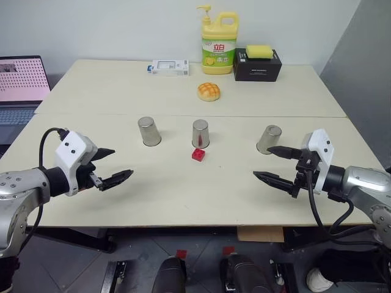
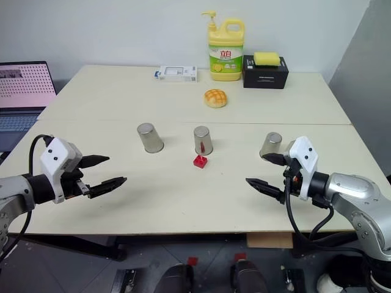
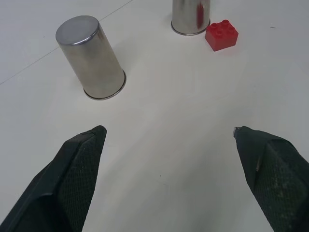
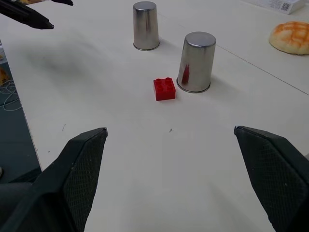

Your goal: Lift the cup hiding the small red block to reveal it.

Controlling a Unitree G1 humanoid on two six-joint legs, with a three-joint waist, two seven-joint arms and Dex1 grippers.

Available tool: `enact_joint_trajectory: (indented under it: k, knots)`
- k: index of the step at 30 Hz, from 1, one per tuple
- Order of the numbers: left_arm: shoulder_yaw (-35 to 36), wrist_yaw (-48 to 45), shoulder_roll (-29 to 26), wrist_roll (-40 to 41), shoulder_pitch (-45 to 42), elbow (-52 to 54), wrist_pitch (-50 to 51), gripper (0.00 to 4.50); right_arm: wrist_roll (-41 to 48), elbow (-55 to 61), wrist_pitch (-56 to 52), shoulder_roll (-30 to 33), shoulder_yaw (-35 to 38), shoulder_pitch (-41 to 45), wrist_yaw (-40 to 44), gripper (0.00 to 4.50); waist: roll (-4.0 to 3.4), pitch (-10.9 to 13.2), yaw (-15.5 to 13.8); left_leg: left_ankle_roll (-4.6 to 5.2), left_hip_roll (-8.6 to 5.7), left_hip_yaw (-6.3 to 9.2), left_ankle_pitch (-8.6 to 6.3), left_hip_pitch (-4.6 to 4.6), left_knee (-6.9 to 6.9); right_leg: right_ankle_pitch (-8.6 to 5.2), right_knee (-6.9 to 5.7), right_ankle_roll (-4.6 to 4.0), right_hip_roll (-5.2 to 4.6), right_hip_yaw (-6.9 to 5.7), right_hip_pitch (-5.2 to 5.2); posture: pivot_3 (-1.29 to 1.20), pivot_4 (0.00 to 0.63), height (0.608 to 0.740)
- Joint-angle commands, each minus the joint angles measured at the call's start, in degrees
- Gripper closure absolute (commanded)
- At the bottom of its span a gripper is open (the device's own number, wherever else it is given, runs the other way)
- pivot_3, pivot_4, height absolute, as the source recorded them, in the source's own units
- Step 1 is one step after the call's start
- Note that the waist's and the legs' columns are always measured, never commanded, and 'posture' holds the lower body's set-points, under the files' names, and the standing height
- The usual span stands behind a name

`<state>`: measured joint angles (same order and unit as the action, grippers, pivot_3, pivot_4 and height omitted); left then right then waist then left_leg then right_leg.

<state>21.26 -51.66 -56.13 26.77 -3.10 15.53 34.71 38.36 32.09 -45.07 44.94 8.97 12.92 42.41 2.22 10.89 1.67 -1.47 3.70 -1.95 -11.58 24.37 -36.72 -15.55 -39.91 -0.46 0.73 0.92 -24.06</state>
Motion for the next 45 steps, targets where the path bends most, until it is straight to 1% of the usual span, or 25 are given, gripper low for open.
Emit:
enact_joint_trajectory:
  k: [1,22,39,45]
  knots:
    - [1.9,0.2,0.0,1.2,-1.0,1.6,0.0,0.0,0.0,0.1,1.3,1.0,1.9,-0.3,0.5,0.03,0.0,0.0,0.0,0.0,0.0,0.0,0.0,0.0,0.0,0.0,0.0,0.0,0.0,0.0,0.0,0.0,0.15,0.74]
    - [-0.4,0.6,-0.5,0.9,-2.5,2.0,0.1,0.0,-1.6,-0.7,4.6,2.7,4.1,-4.5,1.7,0.03,0.01,0.0,0.0,0.0,-0.01,0.0,0.0,0.0,-0.01,0.0,0.0,0.0,0.0,-0.01,0.01,0.0,0.15,0.74]
    - [-2.2,-0.6,-1.0,-0.3,-4.9,0.5,-0.5,0.0,-0.9,-0.9,3.9,3.2,4.1,-4.5,1.6,0.03,0.01,0.0,0.0,0.0,-0.03,0.0,0.0,0.0,-0.01,0.0,0.0,0.01,0.01,-0.01,0.01,0.0,0.15,0.74]
    - [-3.0,-0.8,-0.8,-0.6,-5.8,0.0,-0.9,0.0,-2.2,-0.7,4.1,3.3,3.8,-4.6,0.6,0.03,0.01,0.0,0.0,0.0,-0.03,0.0,0.0,0.0,-0.02,0.0,0.0,0.01,0.01,-0.02,0.01,0.0,0.15,0.74]
